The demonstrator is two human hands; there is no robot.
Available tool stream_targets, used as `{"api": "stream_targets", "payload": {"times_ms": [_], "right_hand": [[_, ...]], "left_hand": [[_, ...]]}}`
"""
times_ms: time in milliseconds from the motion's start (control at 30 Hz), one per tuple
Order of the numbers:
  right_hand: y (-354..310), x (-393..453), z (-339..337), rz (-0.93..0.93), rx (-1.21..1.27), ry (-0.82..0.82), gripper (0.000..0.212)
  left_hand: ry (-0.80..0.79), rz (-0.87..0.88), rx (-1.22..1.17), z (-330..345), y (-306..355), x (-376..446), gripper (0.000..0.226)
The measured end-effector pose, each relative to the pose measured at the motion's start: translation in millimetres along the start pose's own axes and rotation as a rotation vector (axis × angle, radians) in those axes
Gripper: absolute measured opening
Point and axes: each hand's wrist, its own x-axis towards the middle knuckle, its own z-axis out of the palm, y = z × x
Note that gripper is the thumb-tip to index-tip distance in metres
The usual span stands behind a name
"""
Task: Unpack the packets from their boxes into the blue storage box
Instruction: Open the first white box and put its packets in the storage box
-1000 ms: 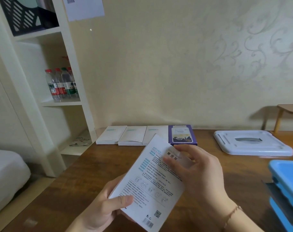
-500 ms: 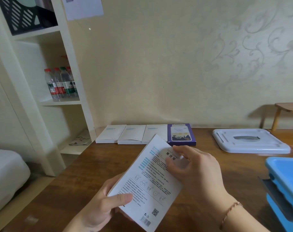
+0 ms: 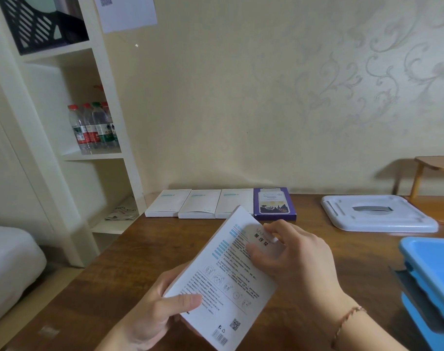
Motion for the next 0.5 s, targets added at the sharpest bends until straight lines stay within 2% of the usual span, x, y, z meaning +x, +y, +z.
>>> {"api": "stream_targets", "payload": {"times_ms": [133, 333, 500], "right_hand": [[2, 0, 2, 0.026, 0.017, -0.01, 0.032], [5, 1, 5, 0.041, 0.003, -0.086, 0.04], [6, 4, 12, 0.141, 0.184, -0.084, 0.017]], "left_hand": [[0.008, -0.004, -0.009, -1, -2, 0, 0.051], [0.024, -0.005, 0.003, -1, -5, 0, 0.051], [0.068, -0.02, -0.064, -3, -10, 3, 0.052]]}}
